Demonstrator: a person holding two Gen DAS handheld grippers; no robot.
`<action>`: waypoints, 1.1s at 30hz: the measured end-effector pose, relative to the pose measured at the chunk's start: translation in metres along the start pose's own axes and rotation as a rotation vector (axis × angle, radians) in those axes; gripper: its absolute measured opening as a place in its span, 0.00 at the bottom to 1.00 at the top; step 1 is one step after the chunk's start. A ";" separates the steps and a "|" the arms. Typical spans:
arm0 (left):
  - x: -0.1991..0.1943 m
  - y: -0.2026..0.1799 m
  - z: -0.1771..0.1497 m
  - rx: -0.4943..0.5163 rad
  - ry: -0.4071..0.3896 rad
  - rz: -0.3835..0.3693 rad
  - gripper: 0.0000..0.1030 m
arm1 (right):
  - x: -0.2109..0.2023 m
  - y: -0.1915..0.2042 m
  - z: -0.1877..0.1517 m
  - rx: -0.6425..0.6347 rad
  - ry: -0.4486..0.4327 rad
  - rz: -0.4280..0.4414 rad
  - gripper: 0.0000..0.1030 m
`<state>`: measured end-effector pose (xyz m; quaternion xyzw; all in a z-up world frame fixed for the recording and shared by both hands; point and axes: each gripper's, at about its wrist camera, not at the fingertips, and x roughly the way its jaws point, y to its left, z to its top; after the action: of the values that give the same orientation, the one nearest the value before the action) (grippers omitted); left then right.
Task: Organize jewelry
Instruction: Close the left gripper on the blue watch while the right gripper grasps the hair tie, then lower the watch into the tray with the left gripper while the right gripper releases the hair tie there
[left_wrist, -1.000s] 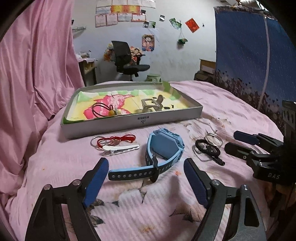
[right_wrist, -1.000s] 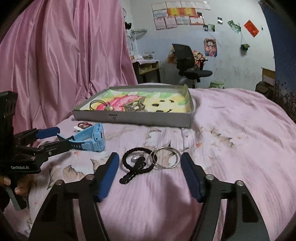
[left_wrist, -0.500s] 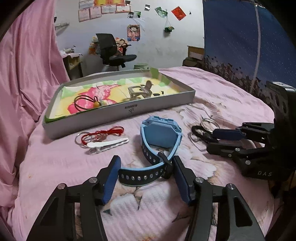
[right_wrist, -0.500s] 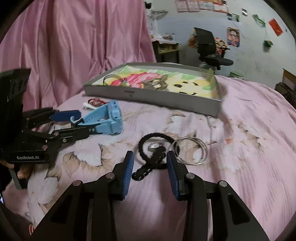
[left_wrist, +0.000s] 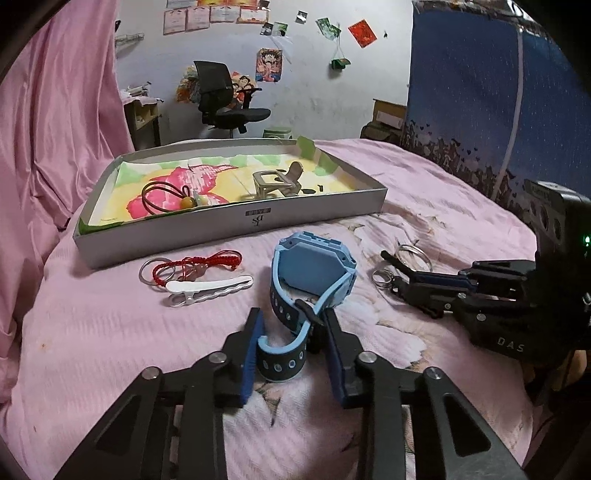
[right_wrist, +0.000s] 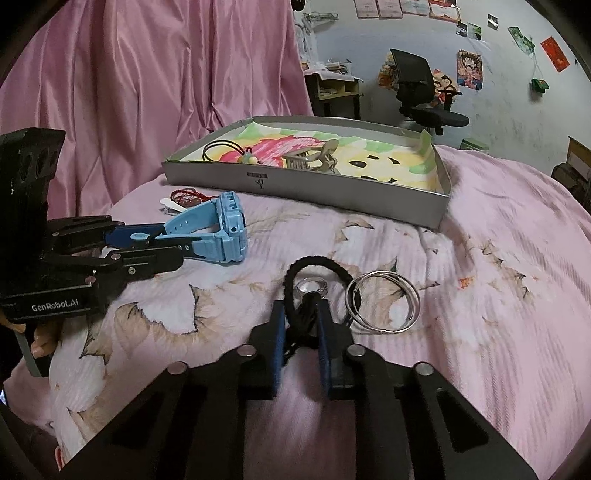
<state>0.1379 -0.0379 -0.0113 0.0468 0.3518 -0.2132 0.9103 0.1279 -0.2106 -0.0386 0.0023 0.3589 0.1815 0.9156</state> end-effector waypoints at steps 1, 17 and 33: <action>-0.001 0.000 0.000 -0.004 -0.005 -0.002 0.25 | -0.002 0.001 0.000 -0.002 -0.007 0.001 0.08; -0.023 -0.011 0.003 -0.047 -0.077 0.003 0.15 | -0.038 -0.003 0.011 0.008 -0.166 0.055 0.05; -0.033 0.011 0.055 -0.138 -0.190 0.027 0.15 | -0.033 -0.009 0.068 -0.022 -0.274 0.082 0.05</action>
<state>0.1551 -0.0290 0.0513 -0.0319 0.2770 -0.1794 0.9434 0.1535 -0.2215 0.0318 0.0315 0.2279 0.2207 0.9478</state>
